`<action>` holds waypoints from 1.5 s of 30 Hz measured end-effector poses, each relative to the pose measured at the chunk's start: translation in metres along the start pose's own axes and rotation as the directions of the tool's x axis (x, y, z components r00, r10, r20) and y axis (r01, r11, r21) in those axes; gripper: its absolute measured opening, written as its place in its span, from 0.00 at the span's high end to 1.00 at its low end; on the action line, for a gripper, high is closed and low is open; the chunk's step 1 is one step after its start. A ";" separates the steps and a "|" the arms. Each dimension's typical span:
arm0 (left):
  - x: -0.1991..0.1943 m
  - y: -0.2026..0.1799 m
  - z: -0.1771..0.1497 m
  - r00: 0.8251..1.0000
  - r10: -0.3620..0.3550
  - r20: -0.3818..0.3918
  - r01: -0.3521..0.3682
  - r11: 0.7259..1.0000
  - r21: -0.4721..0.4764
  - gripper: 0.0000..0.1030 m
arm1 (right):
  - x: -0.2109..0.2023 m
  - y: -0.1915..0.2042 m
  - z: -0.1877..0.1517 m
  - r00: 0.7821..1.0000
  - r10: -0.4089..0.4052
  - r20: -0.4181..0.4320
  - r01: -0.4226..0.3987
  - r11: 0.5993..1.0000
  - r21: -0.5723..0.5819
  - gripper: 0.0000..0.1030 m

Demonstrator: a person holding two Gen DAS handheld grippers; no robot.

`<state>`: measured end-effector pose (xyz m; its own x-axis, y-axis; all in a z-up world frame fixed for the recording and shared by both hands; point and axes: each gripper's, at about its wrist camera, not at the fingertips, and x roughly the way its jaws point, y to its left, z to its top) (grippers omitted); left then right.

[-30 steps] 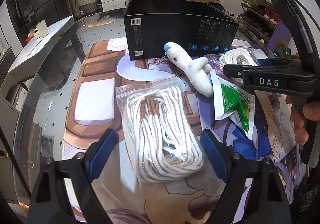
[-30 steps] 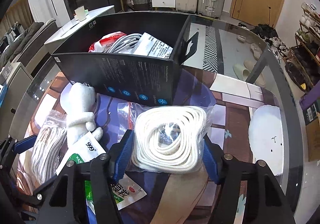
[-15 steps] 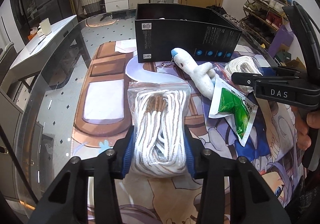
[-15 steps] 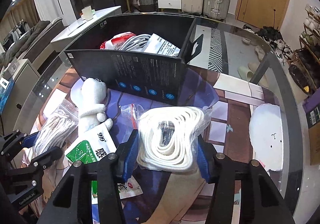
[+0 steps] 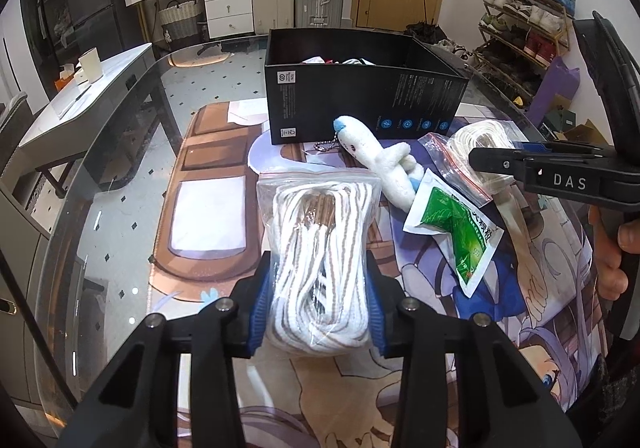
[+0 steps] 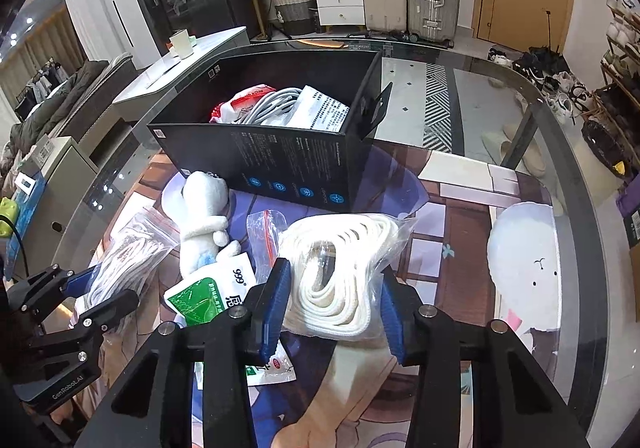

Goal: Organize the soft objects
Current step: 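Lift the rope bag with left gripper while right gripper lifts strap bag toward box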

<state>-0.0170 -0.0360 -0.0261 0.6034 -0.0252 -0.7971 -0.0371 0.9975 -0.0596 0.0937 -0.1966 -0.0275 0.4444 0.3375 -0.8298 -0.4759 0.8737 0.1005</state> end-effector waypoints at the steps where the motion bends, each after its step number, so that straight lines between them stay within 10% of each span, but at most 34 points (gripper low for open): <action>1: -0.001 0.000 0.000 1.000 0.003 0.006 -0.003 1.000 0.003 0.62 | -0.001 0.000 0.000 1.000 0.004 -0.001 -0.004 1.000 -0.004 0.59; 45: -0.025 0.006 0.046 0.995 -0.004 0.098 0.003 1.000 0.010 0.65 | -0.064 0.042 0.025 0.990 0.089 0.111 -0.081 0.994 -0.074 0.59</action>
<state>0.0048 -0.0265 0.0209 0.6785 -0.0223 -0.7343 -0.0272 0.9981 -0.0554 0.0643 -0.1725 0.0433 0.4817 0.4504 -0.7517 -0.5650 0.8153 0.1264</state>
